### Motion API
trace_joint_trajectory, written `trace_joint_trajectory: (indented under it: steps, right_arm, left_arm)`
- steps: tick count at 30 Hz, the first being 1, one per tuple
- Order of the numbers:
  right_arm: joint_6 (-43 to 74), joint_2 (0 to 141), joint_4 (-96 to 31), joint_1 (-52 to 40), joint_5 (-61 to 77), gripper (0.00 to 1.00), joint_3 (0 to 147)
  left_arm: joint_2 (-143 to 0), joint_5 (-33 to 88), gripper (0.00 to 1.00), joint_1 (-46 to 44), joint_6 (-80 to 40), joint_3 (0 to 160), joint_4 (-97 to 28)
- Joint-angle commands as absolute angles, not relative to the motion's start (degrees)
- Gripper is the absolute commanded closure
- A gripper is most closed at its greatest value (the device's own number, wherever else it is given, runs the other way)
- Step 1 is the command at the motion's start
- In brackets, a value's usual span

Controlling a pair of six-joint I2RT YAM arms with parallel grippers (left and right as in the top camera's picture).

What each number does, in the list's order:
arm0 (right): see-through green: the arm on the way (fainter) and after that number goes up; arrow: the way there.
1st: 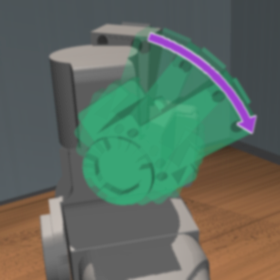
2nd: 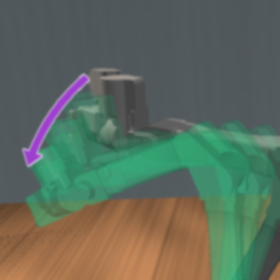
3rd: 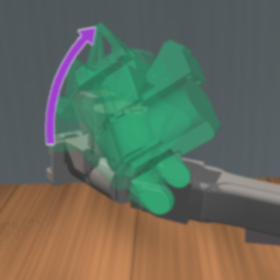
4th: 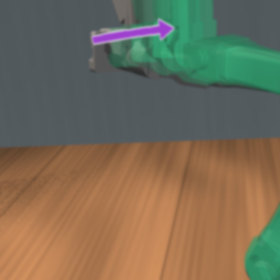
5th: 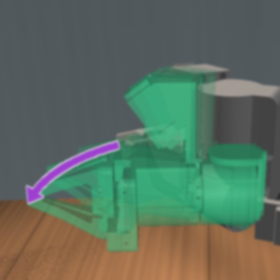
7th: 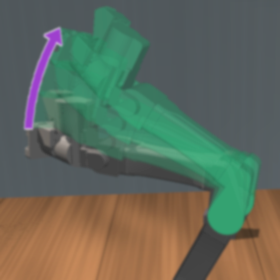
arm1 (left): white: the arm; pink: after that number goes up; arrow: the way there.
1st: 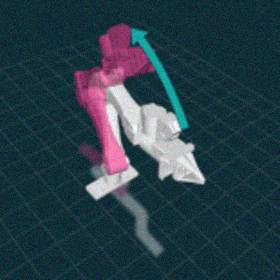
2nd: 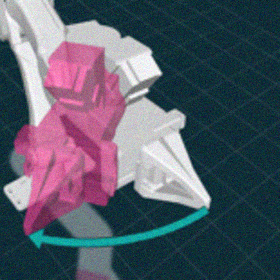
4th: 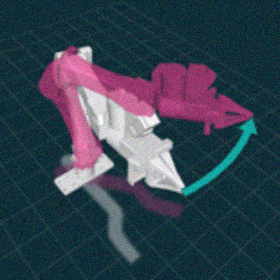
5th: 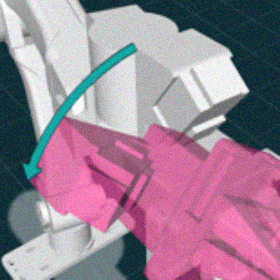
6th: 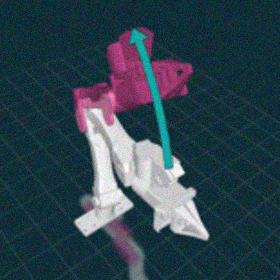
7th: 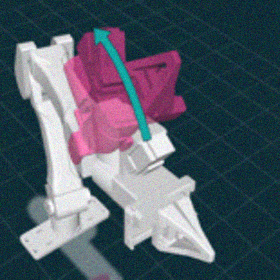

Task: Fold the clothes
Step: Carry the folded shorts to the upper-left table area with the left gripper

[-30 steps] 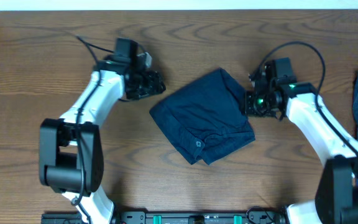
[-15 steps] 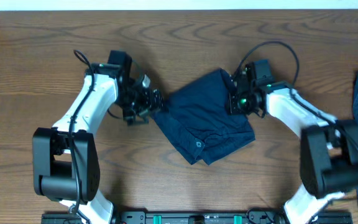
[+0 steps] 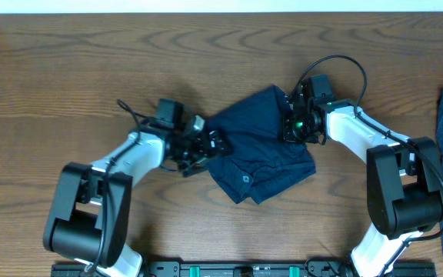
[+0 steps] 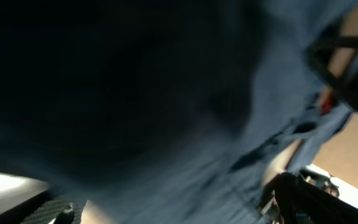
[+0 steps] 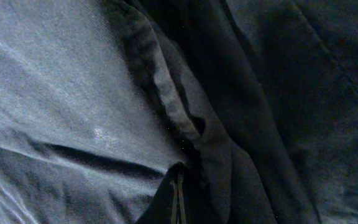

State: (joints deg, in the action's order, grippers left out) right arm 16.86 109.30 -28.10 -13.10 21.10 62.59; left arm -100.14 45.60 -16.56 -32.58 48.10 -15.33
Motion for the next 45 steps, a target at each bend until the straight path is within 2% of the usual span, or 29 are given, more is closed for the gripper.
trace_joint_trajectory:
  steps: [1, 5, 6, 7, 8, 11, 12, 13, 17, 24, 29, 33, 36, 45]
  right_arm:
    - [18.0, 112.4, -29.1, -13.1, 17.8, 0.98, 61.1]
    - [18.0, 112.4, -29.2, -13.1, 17.8, 0.98, 61.1]
    - [18.0, 112.4, -29.2, -13.1, 17.8, 0.98, 61.1]
    - [18.0, 112.4, -29.3, -13.1, 17.8, 0.99, 61.1]
    - [18.0, 112.4, -29.5, -13.1, 17.8, 0.99, 61.1]
    - [18.0, 112.4, -29.8, -13.1, 17.8, 0.99, 61.2]
    - [18.0, 112.2, -30.3, -13.0, 17.8, 0.99, 61.2]
    - [18.0, 112.0, -30.7, -12.9, 17.8, 0.99, 61.2]
    - [17.5, 109.0, -34.9, -11.2, 17.8, 0.99, 61.9]
    - [17.1, 96.8, -37.3, -6.3, 17.8, 0.99, 62.2]
    - [17.2, 87.4, -36.9, -4.8, 17.8, 0.98, 62.2]
    - [18.0, 82.8, -37.1, -4.8, 17.8, 0.97, 62.2]
    - [19.0, 81.1, -37.5, -4.9, 17.8, 0.98, 62.2]
    - [21.2, 80.9, -38.0, -4.9, 18.0, 0.98, 62.2]
  left_arm:
    - [-103.0, 41.3, 0.01, -20.6, -43.2, 43.0, -9.9]
    - [-103.0, 39.5, 0.02, -23.3, -46.2, 42.6, -7.1]
    - [-103.0, 38.8, 0.06, -23.5, -46.2, 42.6, -7.2]
    - [-103.0, 37.8, 0.17, -23.5, -46.2, 42.6, -7.1]
    - [-103.0, 36.2, 0.32, -23.5, -45.8, 42.6, -6.6]
    - [-103.0, 35.5, 0.68, -22.6, -38.6, 42.7, -2.4]
    - [-103.0, 35.7, 0.86, -22.1, -37.0, 42.7, -1.3]
    - [-103.0, 36.7, 0.94, -21.6, -36.2, 42.8, -0.7]
    - [-102.8, 45.0, 0.94, -18.1, -31.6, 44.9, 1.2]
    - [-99.8, 55.7, 0.94, -4.3, -31.1, 57.2, 2.9]
    - [-99.7, 54.0, 0.94, 7.0, -31.1, 65.3, 5.4]
    - [-100.6, 43.9, 0.94, 16.1, -31.0, 65.8, 3.9]
    - [-103.8, 41.1, 0.94, 21.4, -29.5, 65.7, 2.7]
    - [-118.5, 43.4, 0.94, 28.1, -31.2, 65.7, -1.0]
